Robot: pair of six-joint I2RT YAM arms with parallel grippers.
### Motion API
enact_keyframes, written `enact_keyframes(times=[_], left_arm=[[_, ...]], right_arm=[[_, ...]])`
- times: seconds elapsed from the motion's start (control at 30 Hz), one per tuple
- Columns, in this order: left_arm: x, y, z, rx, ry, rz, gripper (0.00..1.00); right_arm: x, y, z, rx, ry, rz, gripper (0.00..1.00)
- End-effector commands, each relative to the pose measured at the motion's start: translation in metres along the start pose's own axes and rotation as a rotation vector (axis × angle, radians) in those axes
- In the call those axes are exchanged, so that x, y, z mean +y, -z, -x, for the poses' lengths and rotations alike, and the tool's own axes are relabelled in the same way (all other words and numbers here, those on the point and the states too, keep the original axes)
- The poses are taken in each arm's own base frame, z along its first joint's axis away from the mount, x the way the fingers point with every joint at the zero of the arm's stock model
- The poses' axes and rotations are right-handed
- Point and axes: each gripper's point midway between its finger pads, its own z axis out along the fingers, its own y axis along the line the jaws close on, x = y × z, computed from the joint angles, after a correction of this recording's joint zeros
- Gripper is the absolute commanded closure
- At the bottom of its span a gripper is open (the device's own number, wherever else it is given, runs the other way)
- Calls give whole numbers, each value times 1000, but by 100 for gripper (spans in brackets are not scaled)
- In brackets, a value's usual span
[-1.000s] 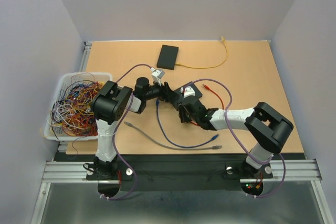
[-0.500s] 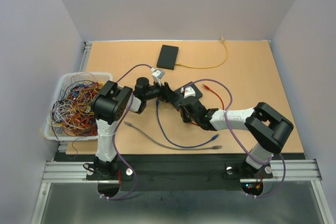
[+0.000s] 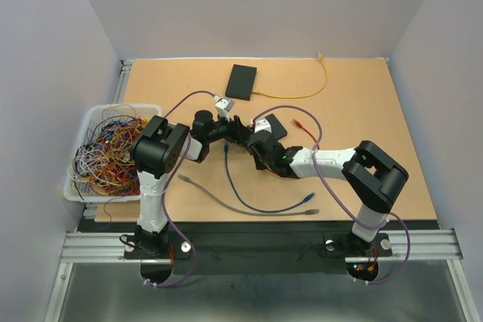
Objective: Insert the plug into the switch port
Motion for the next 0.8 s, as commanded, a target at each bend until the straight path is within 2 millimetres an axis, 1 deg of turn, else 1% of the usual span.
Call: enact_keyframes(times=[0.0,0.03,0.07,0.17,0.2,0.3,0.33,0.37,0.4,0.5,0.53,0.57,0.6,0.63,0.67,0.7,0.73,0.77], left_arm=[[-22,4,-29,103,51,-73,33],[-22,4,-30,105,52,-71,33],[-22,6,-31,107,54,-69,33],[-22,6,-31,106,52,-67,33],[-22,6,-30,104,52,-65,33],[-21,7,-29,99,51,-52,33],[-20,8,-29,97,52,-49,33],[-19,8,-29,100,58,-43,33],[-18,8,-28,100,60,-38,33],[-14,11,-25,98,79,-39,33],[-15,11,-24,95,87,-45,33],[-14,13,-22,90,90,-53,33],[-14,13,-20,84,95,-52,33],[-12,15,-20,83,116,-49,33],[-11,15,-19,78,124,-54,33],[-9,17,-16,73,140,-67,33],[-10,18,-16,68,157,-81,33],[-8,19,-15,63,164,-82,33]], right_arm=[[3,-5,81,-238,-78,-70,89],[1,-6,89,-258,-86,-93,90],[-1,-10,86,-252,-84,-110,90],[-1,-16,90,-258,-87,-129,89],[0,-20,86,-246,-81,-127,89],[0,-21,78,-226,-88,-120,85],[1,-20,77,-223,-90,-109,82],[-2,-19,69,-209,-86,-111,80],[-3,-17,66,-203,-83,-110,80],[-10,-8,53,-159,-56,-123,68],[-11,-2,54,-161,-56,-117,60],[-16,0,43,-135,-43,-123,56],[-16,4,43,-134,-44,-114,52],[-16,8,41,-130,-46,-107,45],[-16,16,45,-141,-55,-92,42],[-15,19,39,-128,-50,-77,39],[-15,27,44,-140,-59,-65,37],[-15,31,45,-141,-63,-57,36]])
